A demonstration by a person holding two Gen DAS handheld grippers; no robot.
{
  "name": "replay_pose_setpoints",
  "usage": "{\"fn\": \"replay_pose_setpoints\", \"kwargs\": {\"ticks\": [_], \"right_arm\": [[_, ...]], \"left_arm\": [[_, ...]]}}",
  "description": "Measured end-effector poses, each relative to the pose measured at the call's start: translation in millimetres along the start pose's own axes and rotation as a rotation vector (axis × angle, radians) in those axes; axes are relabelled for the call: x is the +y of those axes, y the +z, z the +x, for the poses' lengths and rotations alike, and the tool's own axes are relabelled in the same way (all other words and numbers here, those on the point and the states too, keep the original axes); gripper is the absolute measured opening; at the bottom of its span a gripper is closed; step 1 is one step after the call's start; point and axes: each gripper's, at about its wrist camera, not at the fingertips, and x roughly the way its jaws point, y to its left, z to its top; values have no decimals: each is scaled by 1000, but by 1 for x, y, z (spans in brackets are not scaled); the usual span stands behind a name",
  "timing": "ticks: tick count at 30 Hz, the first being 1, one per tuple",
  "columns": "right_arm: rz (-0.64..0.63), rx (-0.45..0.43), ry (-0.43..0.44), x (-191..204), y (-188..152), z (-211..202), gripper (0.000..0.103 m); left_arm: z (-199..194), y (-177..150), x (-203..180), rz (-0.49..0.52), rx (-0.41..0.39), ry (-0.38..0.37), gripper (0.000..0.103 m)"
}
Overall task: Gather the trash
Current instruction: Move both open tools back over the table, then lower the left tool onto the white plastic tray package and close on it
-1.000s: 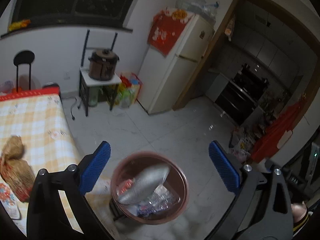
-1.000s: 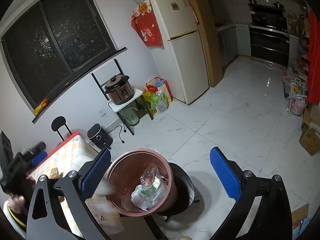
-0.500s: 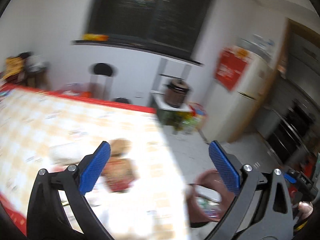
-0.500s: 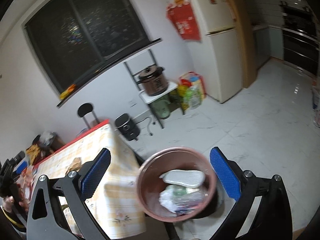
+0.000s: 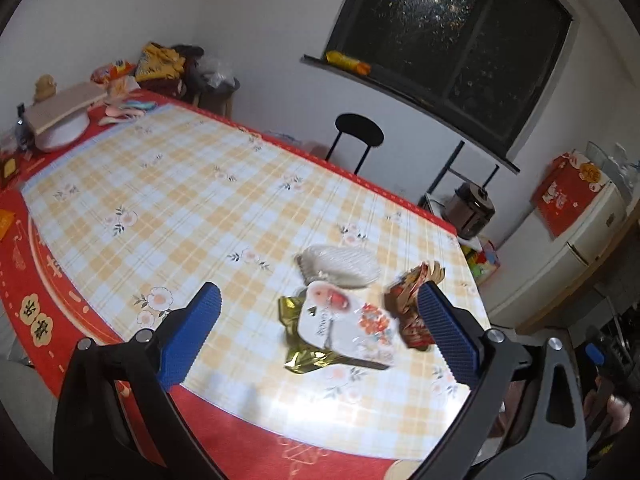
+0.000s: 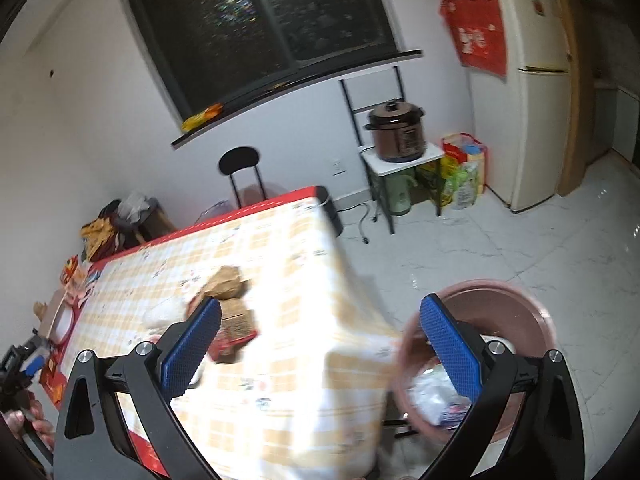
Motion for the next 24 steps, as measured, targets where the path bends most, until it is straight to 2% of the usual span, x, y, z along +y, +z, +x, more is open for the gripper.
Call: {"fn": "replay_pose_setpoints", "kwargs": {"ticks": [5, 10, 14, 18, 21, 24], "right_arm": [[-25, -1, -32, 60, -8, 10, 98], [-11, 23, -89, 99, -25, 22, 98], [36, 50, -108, 127, -43, 27, 98], [18, 80, -167, 144, -60, 29, 98], [49, 96, -193, 146, -66, 31, 98], [60, 104, -224, 146, -69, 35, 98]], "left_arm": [[35, 4, 19, 45, 90, -91, 96], [74, 7, 31, 92, 174, -192, 96], [113, -2, 37, 125, 276, -283, 93], [153, -19, 36, 160, 389, -352, 83], [181, -26, 37, 148, 462, -387, 80], [201, -26, 36, 137, 502, -418, 79]]}}
